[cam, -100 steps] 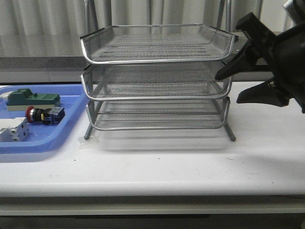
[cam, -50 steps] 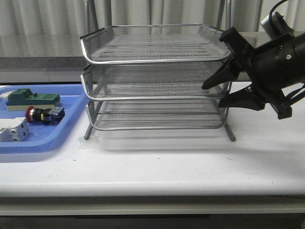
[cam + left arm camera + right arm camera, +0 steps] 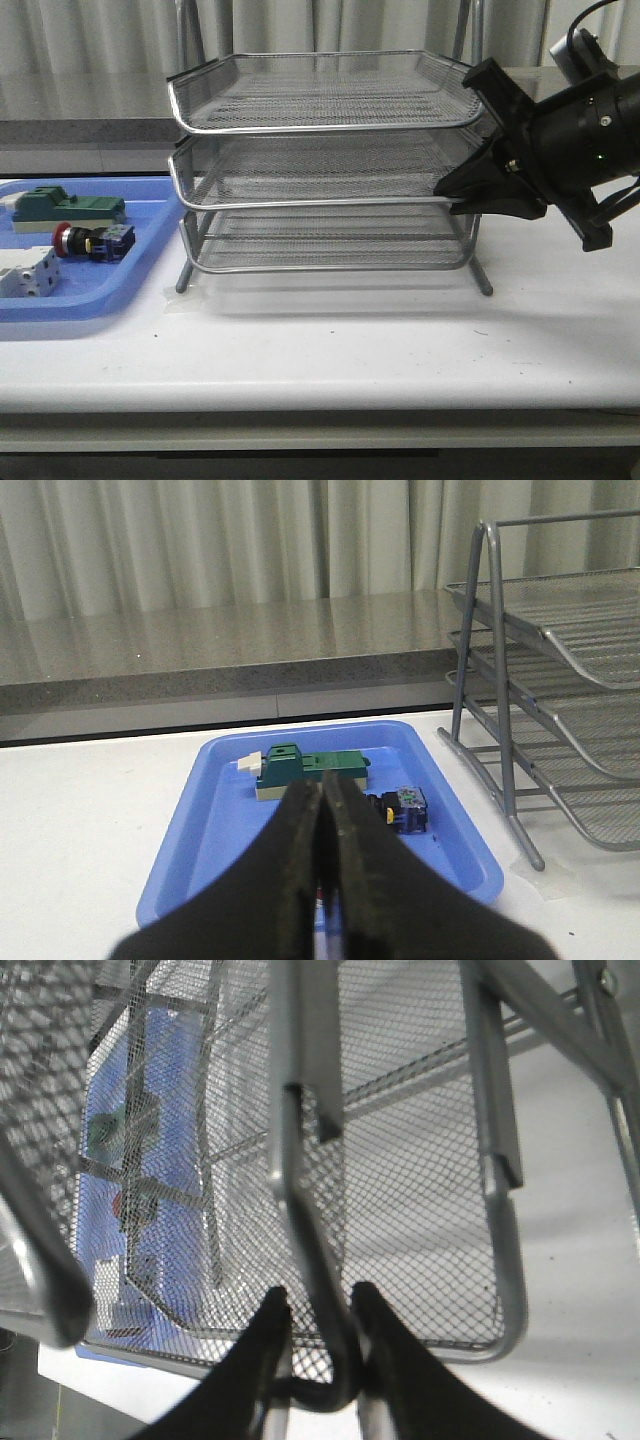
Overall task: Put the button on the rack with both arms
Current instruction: 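Reach the right gripper to the middle tier of the wire rack, then pull the middle wire tray outward toward the robot with the right gripper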
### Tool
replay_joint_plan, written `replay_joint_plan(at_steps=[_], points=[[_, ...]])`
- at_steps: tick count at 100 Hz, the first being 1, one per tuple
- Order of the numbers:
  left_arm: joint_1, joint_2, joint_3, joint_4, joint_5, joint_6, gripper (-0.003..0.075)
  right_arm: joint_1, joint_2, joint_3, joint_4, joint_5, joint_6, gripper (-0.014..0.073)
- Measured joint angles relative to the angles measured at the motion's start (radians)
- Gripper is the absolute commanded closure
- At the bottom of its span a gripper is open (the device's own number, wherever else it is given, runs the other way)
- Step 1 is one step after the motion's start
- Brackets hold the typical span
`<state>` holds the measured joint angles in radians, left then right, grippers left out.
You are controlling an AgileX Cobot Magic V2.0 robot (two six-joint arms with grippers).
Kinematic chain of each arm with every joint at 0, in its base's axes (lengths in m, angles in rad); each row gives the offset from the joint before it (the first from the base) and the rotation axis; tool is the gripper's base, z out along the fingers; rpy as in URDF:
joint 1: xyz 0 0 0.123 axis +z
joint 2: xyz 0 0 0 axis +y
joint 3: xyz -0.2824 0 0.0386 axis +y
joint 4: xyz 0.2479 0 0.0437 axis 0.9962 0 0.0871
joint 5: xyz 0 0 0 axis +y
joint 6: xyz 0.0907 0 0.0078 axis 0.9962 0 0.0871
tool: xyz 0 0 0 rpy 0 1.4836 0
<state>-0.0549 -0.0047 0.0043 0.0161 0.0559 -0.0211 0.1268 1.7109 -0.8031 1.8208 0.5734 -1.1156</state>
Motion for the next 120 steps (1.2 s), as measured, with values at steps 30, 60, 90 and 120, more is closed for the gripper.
replay_joint_plan(at_steps=[30, 60, 90, 120], points=[[0.0, 0.0, 0.0, 0.0, 0.0, 0.0, 0.0741, 0.002, -0.037, 0.104, 0.02, 0.039, -0.02, 0.0543], [0.0, 0.0, 0.0, 0.0, 0.0, 0.0, 0.0741, 0.006, -0.183, 0.299, 0.028, 0.066, -0.058, 0.0543], [0.0, 0.0, 0.0, 0.0, 0.0, 0.0, 0.0741, 0.009, -0.267, 0.388, 0.023, 0.069, -0.066, 0.0474], [0.0, 0.0, 0.0, 0.0, 0.0, 0.0, 0.0741, 0.009, -0.299, 0.397, -0.03, 0.04, -0.126, 0.0072]])
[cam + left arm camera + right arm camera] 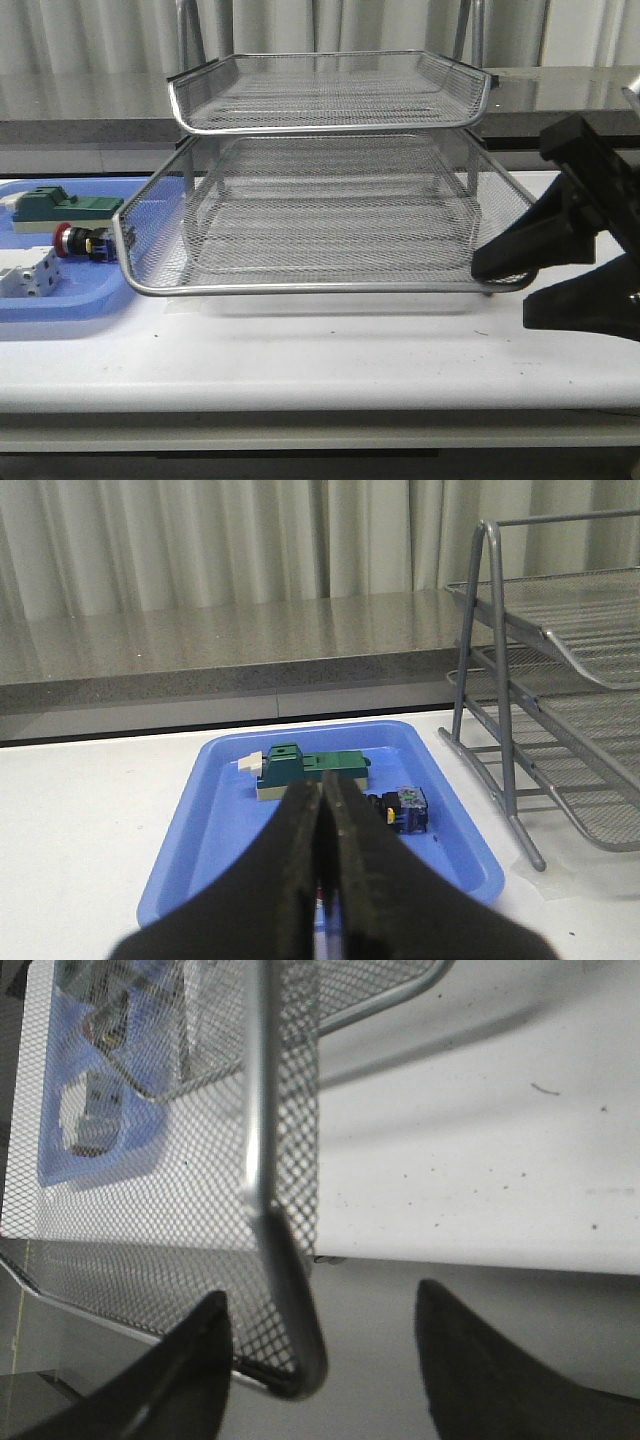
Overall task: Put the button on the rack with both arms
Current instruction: 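Pull the middle wire tray outward toward the robot with the right gripper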
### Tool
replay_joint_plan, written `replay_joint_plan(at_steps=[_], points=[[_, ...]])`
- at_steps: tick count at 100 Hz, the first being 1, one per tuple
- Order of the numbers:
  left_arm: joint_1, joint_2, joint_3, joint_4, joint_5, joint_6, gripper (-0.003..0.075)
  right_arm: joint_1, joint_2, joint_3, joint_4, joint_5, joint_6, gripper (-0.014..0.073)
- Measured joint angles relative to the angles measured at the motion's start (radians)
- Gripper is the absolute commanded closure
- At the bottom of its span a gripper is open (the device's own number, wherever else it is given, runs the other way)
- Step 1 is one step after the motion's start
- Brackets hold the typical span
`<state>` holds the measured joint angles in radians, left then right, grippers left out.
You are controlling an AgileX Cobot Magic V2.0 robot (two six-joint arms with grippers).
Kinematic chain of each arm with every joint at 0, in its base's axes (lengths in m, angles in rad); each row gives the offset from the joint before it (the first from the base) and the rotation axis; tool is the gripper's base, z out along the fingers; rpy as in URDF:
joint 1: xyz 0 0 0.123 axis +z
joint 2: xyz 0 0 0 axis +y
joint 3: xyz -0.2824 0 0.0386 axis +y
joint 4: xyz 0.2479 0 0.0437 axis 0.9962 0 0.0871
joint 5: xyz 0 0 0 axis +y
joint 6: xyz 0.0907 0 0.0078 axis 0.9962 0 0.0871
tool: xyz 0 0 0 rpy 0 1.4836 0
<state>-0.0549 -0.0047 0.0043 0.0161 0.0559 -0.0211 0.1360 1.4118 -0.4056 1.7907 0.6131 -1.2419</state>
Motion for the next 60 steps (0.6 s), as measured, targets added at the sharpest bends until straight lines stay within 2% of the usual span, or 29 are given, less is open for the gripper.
replay_joint_plan(at_steps=[20, 30, 42, 60], points=[[0.0, 0.0, 0.0, 0.0, 0.0, 0.0, 0.0741, 0.002, -0.078, 0.001, -0.076, -0.002, -0.007, 0.0073], [0.0, 0.0, 0.0, 0.0, 0.0, 0.0, 0.0741, 0.002, -0.12, 0.001, -0.155, -0.018, 0.033, 0.0073], [0.0, 0.0, 0.0, 0.0, 0.0, 0.0, 0.0741, 0.002, -0.172, 0.001, -0.308, -0.043, 0.149, 0.0073], [0.0, 0.0, 0.0, 0.0, 0.0, 0.0, 0.0741, 0.002, -0.264, -0.009, -0.632, -0.06, 0.394, 0.0073]])
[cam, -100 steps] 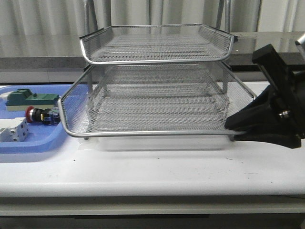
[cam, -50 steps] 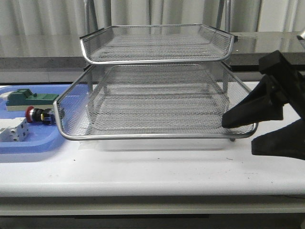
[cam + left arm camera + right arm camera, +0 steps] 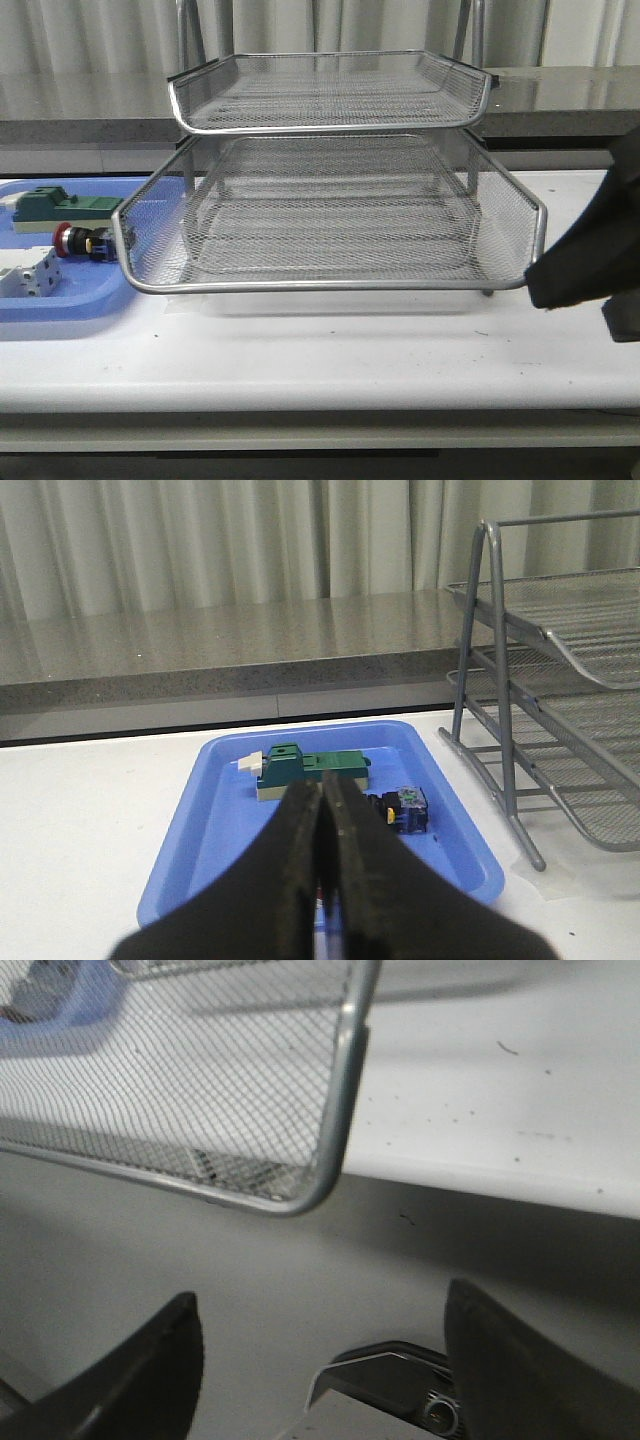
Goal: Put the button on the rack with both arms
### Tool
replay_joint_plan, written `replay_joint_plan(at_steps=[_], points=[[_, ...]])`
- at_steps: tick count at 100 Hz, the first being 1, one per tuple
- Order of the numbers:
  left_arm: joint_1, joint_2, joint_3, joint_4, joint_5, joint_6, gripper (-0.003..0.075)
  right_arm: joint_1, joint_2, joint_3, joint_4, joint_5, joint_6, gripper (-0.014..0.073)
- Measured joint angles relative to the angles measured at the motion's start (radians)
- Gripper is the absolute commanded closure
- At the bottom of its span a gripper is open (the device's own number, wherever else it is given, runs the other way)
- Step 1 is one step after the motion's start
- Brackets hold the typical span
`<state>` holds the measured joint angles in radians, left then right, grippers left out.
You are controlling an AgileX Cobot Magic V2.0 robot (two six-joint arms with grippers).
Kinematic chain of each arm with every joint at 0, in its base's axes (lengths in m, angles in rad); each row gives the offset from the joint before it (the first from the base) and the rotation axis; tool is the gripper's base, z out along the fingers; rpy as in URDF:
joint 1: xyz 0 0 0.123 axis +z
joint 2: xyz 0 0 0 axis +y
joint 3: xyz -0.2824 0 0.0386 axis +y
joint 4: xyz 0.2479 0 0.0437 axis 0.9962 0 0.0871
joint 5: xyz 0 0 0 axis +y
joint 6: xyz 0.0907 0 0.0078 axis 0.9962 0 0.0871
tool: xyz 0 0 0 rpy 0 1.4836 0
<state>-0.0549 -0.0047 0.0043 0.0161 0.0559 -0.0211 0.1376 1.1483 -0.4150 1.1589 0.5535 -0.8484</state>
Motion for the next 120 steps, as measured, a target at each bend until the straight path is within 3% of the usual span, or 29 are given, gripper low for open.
replay_joint_plan(at_steps=[36, 57, 78, 97, 109, 120], points=[[0.0, 0.0, 0.0, 0.0, 0.0, 0.0, 0.0741, 0.0, -0.192, -0.162, -0.769, 0.136, 0.625, 0.0073], [0.0, 0.0, 0.0, 0.0, 0.0, 0.0, 0.0741, 0.0, -0.331, -0.246, -1.088, 0.246, 0.869, 0.0073], [0.0, 0.0, 0.0, 0.0, 0.0, 0.0, 0.0741, 0.0, -0.502, -0.262, -1.244, 0.33, 0.971, 0.0073], [0.0, 0.0, 0.0, 0.0, 0.0, 0.0, 0.0741, 0.0, -0.614, -0.263, -1.276, 0.379, 0.985, 0.0083], [0.0, 0.0, 0.0, 0.0, 0.0, 0.0, 0.0741, 0.0, -0.654, -0.264, -1.281, 0.383, 0.987, 0.0182], [0.0, 0.0, 0.0, 0.0, 0.0, 0.0, 0.0741, 0.0, -0.668, -0.264, -1.283, 0.389, 0.987, 0.0351]])
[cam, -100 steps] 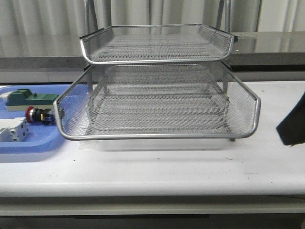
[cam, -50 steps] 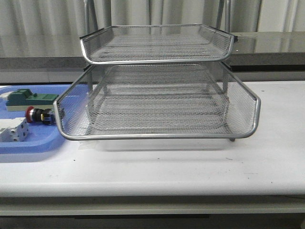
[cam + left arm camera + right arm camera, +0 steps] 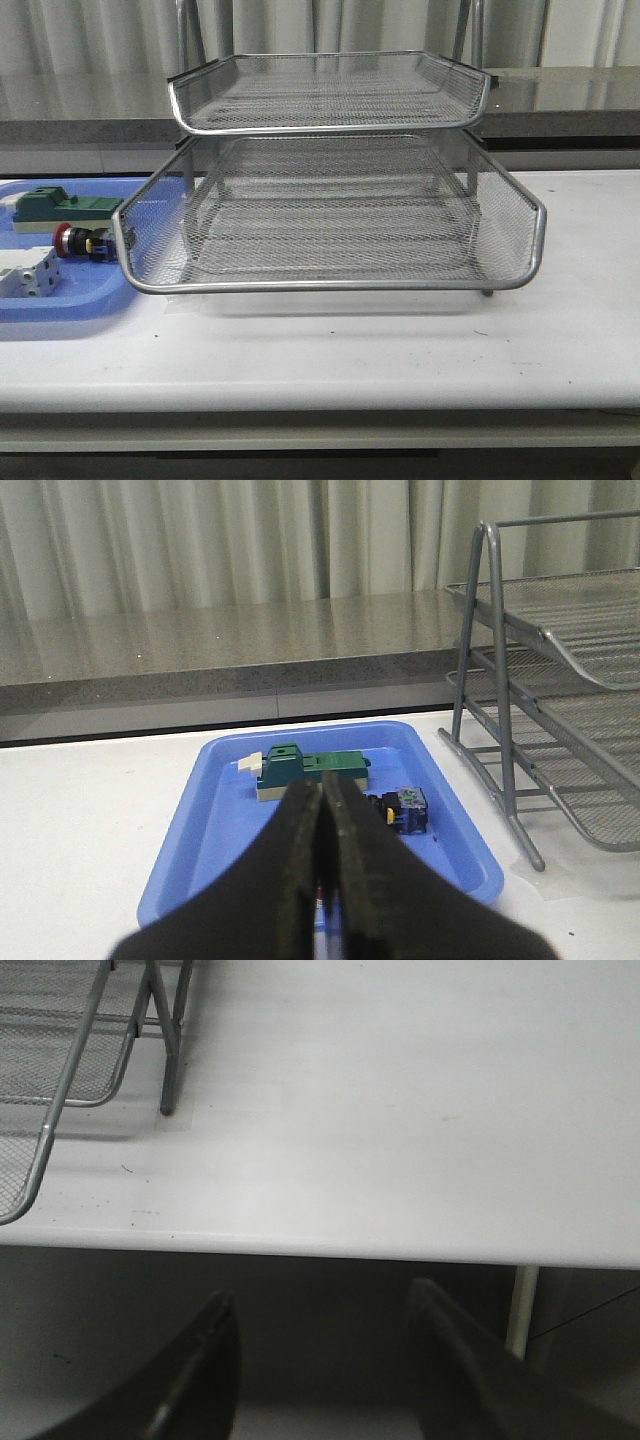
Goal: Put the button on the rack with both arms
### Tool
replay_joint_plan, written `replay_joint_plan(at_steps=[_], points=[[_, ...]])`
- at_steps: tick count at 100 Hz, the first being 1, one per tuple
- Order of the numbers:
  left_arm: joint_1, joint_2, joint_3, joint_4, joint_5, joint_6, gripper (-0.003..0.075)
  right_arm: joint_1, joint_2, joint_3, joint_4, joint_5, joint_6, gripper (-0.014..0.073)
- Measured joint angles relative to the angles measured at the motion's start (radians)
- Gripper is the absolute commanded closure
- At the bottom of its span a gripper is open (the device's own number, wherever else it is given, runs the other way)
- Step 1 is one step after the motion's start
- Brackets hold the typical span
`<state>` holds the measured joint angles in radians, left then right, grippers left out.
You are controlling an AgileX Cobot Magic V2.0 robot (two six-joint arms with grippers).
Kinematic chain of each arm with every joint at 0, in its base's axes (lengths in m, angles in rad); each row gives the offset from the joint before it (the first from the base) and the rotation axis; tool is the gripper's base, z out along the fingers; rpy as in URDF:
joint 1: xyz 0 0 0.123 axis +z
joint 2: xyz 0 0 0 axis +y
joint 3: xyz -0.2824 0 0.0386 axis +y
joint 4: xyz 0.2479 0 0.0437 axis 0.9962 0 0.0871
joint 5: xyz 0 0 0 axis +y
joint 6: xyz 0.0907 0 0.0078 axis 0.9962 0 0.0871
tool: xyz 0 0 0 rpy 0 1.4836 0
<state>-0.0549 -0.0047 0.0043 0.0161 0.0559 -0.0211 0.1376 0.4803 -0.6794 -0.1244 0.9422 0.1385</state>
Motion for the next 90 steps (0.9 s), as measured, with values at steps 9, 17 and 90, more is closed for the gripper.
replay_joint_plan(at_steps=[9, 17, 90], points=[[0.0, 0.0, 0.0, 0.0, 0.0, 0.0, 0.0741, 0.0, 0.0, 0.0, 0.0, 0.002, 0.0, 0.0495], [0.0, 0.0, 0.0, 0.0, 0.0, 0.0, 0.0741, 0.0, 0.0, 0.0, 0.0, 0.002, 0.0, 0.0613], [0.0, 0.0, 0.0, 0.033, 0.0, 0.002, 0.0741, 0.0, 0.0, 0.0, -0.002, 0.004, 0.002, 0.0662]])
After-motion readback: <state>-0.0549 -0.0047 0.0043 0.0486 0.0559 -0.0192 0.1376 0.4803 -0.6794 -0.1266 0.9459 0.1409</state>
